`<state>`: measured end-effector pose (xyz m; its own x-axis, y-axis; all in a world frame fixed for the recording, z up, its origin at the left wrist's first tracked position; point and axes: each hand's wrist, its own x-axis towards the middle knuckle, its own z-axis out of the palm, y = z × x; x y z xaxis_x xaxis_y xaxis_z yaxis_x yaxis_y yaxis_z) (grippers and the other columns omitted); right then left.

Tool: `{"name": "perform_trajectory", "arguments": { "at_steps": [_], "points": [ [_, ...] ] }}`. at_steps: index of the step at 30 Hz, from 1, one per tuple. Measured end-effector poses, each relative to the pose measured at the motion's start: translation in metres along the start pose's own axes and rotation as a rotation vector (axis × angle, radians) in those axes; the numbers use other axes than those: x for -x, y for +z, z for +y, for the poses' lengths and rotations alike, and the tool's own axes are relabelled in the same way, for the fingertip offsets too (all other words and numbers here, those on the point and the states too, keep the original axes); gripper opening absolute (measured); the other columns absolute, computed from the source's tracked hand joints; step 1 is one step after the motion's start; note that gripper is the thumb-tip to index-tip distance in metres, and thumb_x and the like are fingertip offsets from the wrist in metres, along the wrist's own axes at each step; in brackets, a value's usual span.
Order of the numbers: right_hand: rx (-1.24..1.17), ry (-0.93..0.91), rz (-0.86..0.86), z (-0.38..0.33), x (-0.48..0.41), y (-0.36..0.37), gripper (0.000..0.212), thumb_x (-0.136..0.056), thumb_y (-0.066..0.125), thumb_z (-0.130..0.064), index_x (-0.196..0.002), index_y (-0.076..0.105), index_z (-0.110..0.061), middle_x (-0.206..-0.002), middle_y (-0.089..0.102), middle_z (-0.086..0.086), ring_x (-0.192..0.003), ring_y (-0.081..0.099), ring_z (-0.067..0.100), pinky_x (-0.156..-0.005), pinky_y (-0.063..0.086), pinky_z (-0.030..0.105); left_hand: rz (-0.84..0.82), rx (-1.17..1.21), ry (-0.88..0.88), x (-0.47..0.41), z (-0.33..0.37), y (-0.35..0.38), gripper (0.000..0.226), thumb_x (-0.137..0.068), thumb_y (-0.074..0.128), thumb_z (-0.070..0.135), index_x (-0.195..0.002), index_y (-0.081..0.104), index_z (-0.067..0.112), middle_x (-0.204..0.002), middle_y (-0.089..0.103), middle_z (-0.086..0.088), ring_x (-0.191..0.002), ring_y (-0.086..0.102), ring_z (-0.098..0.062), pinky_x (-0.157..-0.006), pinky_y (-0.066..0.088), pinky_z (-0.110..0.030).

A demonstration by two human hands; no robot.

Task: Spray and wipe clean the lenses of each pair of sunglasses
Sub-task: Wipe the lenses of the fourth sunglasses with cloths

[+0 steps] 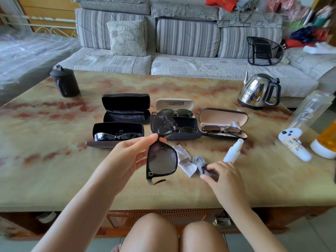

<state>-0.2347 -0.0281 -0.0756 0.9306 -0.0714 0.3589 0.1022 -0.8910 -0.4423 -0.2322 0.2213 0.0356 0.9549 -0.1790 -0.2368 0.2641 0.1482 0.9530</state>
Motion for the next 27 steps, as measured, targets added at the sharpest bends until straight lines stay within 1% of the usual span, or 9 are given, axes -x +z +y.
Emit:
{"name": "perform_trajectory", "arguments": {
  "at_steps": [2,5,8,12,15,18,19,23,27],
  "points": [
    [-0.057,0.016,0.012,0.001,-0.005,-0.002,0.015,-0.077,0.079,-0.017,-0.074,0.065,-0.019,-0.074,0.063,-0.011,-0.078,0.054,0.017,-0.068,0.039,0.03,-0.006,0.003,-0.001,0.001,0.0,0.001,0.026,-0.076,0.062,0.035,-0.085,0.081,0.019,-0.096,0.076,-0.003,-0.085,0.069,-0.011,-0.094,0.05,-0.034],
    [-0.398,0.15,-0.034,0.003,-0.017,-0.016,0.011,-0.089,0.067,-0.021,-0.078,0.064,-0.022,-0.075,0.066,-0.01,-0.076,0.061,0.01,-0.068,0.045,0.031,-0.007,-0.006,0.004,0.0,0.001,0.001,0.026,-0.076,0.062,0.035,-0.085,0.081,0.02,-0.095,0.076,-0.003,-0.085,0.07,-0.01,-0.093,0.05,-0.034],
    [-0.567,0.185,-0.043,0.002,-0.027,-0.033,0.017,-0.094,0.061,-0.019,-0.077,0.064,-0.015,-0.064,0.062,-0.005,-0.061,0.055,0.005,-0.059,0.039,0.022,-0.006,-0.004,0.003,0.0,0.001,0.002,0.026,-0.076,0.062,0.035,-0.084,0.081,0.02,-0.094,0.076,-0.002,-0.084,0.069,-0.009,-0.095,0.05,-0.034],
    [-0.177,0.237,-0.233,0.01,-0.028,-0.029,0.038,-0.099,0.05,-0.027,-0.063,0.055,-0.017,-0.056,0.051,0.0,-0.059,0.053,0.024,-0.058,0.039,0.036,-0.011,0.019,-0.004,-0.001,0.001,0.003,0.026,-0.074,0.063,0.034,-0.084,0.081,0.019,-0.094,0.075,-0.002,-0.083,0.069,-0.009,-0.095,0.05,-0.033],
    [-0.012,0.212,-0.149,0.007,-0.015,-0.026,0.024,-0.098,0.054,-0.025,-0.078,0.061,-0.012,-0.077,0.062,0.001,-0.071,0.059,0.025,-0.065,0.05,0.04,-0.011,0.014,-0.003,-0.002,0.001,0.003,0.026,-0.074,0.062,0.034,-0.084,0.081,0.018,-0.095,0.075,-0.004,-0.084,0.069,-0.01,-0.095,0.05,-0.034],
    [-0.025,0.03,0.104,-0.01,-0.001,-0.034,0.003,-0.091,0.065,-0.017,-0.092,0.064,-0.015,-0.088,0.056,-0.007,-0.071,0.057,0.019,-0.058,0.046,0.032,-0.005,0.014,-0.004,-0.002,0.001,0.001,0.025,-0.074,0.063,0.034,-0.083,0.081,0.019,-0.095,0.075,-0.004,-0.086,0.069,-0.011,-0.095,0.05,-0.034],
    [-0.034,-0.041,0.146,-0.013,0.003,-0.035,0.005,-0.088,0.069,-0.014,-0.092,0.064,-0.014,-0.088,0.054,-0.009,-0.07,0.056,0.019,-0.058,0.045,0.03,-0.004,0.015,-0.006,-0.002,0.0,0.001,0.025,-0.074,0.063,0.034,-0.082,0.081,0.019,-0.095,0.075,-0.004,-0.085,0.069,-0.011,-0.095,0.05,-0.034],
    [-0.01,-0.223,0.078,-0.012,0.018,-0.029,0.019,-0.079,0.08,-0.026,-0.089,0.066,-0.016,-0.087,0.053,-0.008,-0.071,0.051,0.012,-0.065,0.042,0.023,-0.011,0.023,-0.003,-0.002,0.0,0.0,0.025,-0.075,0.063,0.034,-0.082,0.081,0.018,-0.094,0.075,-0.003,-0.085,0.069,-0.01,-0.093,0.05,-0.033],
    [0.016,-0.169,-0.069,-0.003,0.027,-0.018,0.031,-0.061,0.09,-0.026,-0.076,0.064,-0.017,-0.079,0.052,-0.01,-0.065,0.047,0.007,-0.057,0.03,0.009,-0.011,0.028,-0.003,-0.002,-0.001,-0.001,0.025,-0.075,0.063,0.034,-0.084,0.081,0.018,-0.095,0.075,-0.004,-0.085,0.069,-0.01,-0.095,0.05,-0.034]
  ]
}}
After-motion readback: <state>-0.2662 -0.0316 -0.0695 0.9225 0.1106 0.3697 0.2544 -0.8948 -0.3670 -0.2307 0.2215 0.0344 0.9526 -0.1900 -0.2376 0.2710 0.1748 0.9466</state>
